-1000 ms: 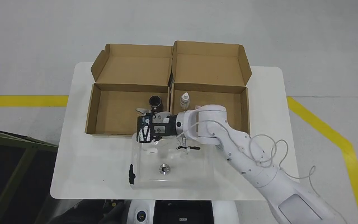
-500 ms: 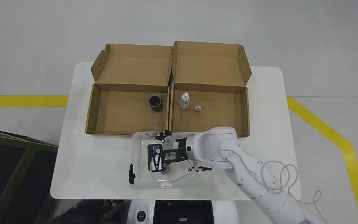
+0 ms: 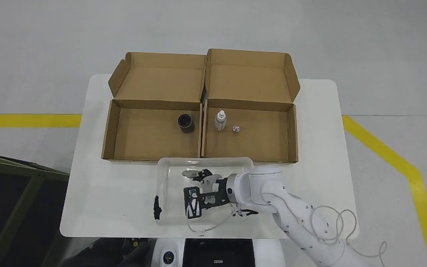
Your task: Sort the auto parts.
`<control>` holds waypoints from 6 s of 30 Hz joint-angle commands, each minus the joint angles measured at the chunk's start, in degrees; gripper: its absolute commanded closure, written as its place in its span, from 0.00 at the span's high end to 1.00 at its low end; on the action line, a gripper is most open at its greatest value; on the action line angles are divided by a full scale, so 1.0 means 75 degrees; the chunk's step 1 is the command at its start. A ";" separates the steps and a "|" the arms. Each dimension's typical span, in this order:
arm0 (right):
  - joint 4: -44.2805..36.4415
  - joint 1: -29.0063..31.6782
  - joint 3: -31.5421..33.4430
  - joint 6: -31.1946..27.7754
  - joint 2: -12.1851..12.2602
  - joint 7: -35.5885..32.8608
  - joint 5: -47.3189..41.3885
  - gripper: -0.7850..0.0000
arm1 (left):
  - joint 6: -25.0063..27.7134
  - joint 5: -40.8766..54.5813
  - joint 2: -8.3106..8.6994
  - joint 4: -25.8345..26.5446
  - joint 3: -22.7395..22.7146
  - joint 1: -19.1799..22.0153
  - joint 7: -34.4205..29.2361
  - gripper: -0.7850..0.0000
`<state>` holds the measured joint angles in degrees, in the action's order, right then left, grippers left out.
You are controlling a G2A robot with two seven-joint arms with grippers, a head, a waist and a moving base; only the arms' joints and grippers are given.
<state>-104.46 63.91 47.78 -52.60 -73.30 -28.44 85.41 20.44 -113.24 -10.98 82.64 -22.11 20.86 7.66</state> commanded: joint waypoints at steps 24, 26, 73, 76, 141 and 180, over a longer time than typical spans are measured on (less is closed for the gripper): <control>0.0563 0.0068 -0.0480 -0.0083 0.0116 0.0199 0.0730 0.74 | 0.0000 0.0000 0.0000 0.0000 0.0000 0.0000 0.0000 1.00; 0.0639 0.0050 -0.0536 -0.0060 0.0114 0.0214 0.0783 0.73 | 0.0000 0.0000 0.0000 0.0000 0.0000 0.0000 0.0000 1.00; -0.0534 -0.0276 0.0317 -0.0252 0.0336 0.1191 -0.0588 0.00 | 0.0000 0.0000 0.0000 0.0000 0.0000 0.0000 0.0000 1.00; -0.0639 -0.0333 0.0489 -0.0241 0.0359 0.1255 -0.0838 0.00 | 0.0000 0.0000 0.0000 0.0000 0.0000 0.0000 0.0000 1.00; 0.2893 -0.3748 -0.1342 0.1989 -0.0589 0.0599 -0.2570 0.00 | 0.0000 0.0000 0.0000 0.0000 0.0000 0.0000 0.0000 1.00; 0.5415 -0.4947 -0.2651 0.1793 -0.1758 -0.0232 -0.2225 0.02 | 0.0000 0.0000 0.0000 0.0000 0.0000 0.0000 0.0000 1.00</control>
<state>-64.05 26.88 27.93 -39.16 -86.40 -30.14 68.62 20.44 -113.24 -10.98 82.64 -22.11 20.86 7.66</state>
